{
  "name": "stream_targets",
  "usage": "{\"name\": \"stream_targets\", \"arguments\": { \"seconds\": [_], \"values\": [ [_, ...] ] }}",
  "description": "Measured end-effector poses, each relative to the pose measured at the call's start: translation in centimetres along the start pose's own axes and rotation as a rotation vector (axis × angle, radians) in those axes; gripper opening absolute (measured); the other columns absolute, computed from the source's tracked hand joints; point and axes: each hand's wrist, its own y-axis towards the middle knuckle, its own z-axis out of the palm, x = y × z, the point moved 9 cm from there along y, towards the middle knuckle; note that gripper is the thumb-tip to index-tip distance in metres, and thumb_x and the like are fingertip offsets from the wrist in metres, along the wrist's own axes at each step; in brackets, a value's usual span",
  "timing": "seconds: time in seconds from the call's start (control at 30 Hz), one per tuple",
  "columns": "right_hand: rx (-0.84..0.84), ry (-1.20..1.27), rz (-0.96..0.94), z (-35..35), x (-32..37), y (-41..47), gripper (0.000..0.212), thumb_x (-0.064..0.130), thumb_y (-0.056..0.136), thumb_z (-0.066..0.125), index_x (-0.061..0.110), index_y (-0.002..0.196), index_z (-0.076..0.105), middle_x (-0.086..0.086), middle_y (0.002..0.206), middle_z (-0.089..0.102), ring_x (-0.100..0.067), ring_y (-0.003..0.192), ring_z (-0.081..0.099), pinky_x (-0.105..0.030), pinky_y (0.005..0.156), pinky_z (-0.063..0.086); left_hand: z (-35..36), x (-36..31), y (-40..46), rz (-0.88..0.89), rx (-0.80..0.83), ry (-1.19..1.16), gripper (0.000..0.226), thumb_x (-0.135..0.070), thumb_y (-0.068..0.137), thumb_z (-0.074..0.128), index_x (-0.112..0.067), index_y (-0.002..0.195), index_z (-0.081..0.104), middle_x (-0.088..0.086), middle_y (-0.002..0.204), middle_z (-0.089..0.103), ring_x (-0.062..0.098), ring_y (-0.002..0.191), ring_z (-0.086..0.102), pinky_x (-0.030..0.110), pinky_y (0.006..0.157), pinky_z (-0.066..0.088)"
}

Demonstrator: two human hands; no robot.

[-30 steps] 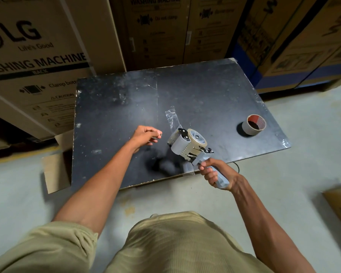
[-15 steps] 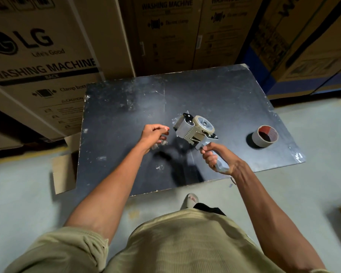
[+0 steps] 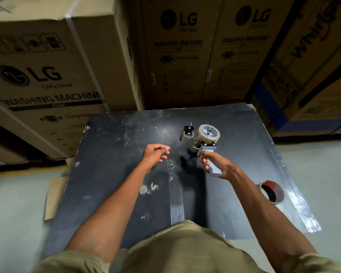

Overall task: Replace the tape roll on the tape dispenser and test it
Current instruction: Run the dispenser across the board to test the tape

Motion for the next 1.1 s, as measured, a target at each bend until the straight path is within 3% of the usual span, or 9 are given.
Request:
{"name": "stream_targets", "arguments": {
  "seconds": [0.2,0.5,0.9,1.1],
  "values": [
    [-0.062,-0.119,-0.017,-1.8,2.3,3.7,0.013,0.005,0.088,0.058,0.01,0.076,0.057,-0.003,0.061,0.051,-0.01,0.044,0.047,-0.021,0.04,0.046,1.0,0.3,2.4,-0.037,-0.016,0.012,0.015,-0.009,0.094,0.063,-0.006,0.102,0.076,0.003,0.081,0.073,0.007,0.058,0.06,0.015,0.052,0.043],
    [-0.171,-0.278,-0.027,-2.9,4.3,7.0,0.02,0.008,0.078,0.067,0.01,0.06,0.059,-0.007,0.053,0.051,-0.021,0.044,0.051,-0.022,0.041,0.038,1.9,1.9,4.4,-0.117,-0.007,0.031,0.014,-0.009,0.092,0.063,-0.012,0.092,0.077,0.004,0.079,0.073,0.009,0.058,0.059,0.018,0.053,0.04],
    [-0.183,-0.254,-0.058,-3.3,4.7,8.7,0.015,0.006,0.085,0.066,0.005,0.07,0.062,-0.007,0.051,0.056,-0.02,0.04,0.054,-0.022,0.038,0.043,2.1,2.6,5.6,-0.139,0.011,0.087,0.016,-0.009,0.093,0.062,-0.013,0.095,0.077,0.003,0.082,0.074,0.009,0.06,0.06,0.021,0.057,0.043],
    [-0.131,-0.176,-0.058,-3.1,4.0,8.5,0.004,0.006,0.087,0.07,0.003,0.089,0.069,-0.01,0.065,0.06,-0.02,0.049,0.058,-0.025,0.04,0.047,2.2,2.9,5.4,-0.138,0.03,0.1,0.016,-0.009,0.093,0.062,-0.009,0.1,0.077,0.003,0.084,0.074,0.009,0.062,0.061,0.021,0.059,0.044]
  ]
}}
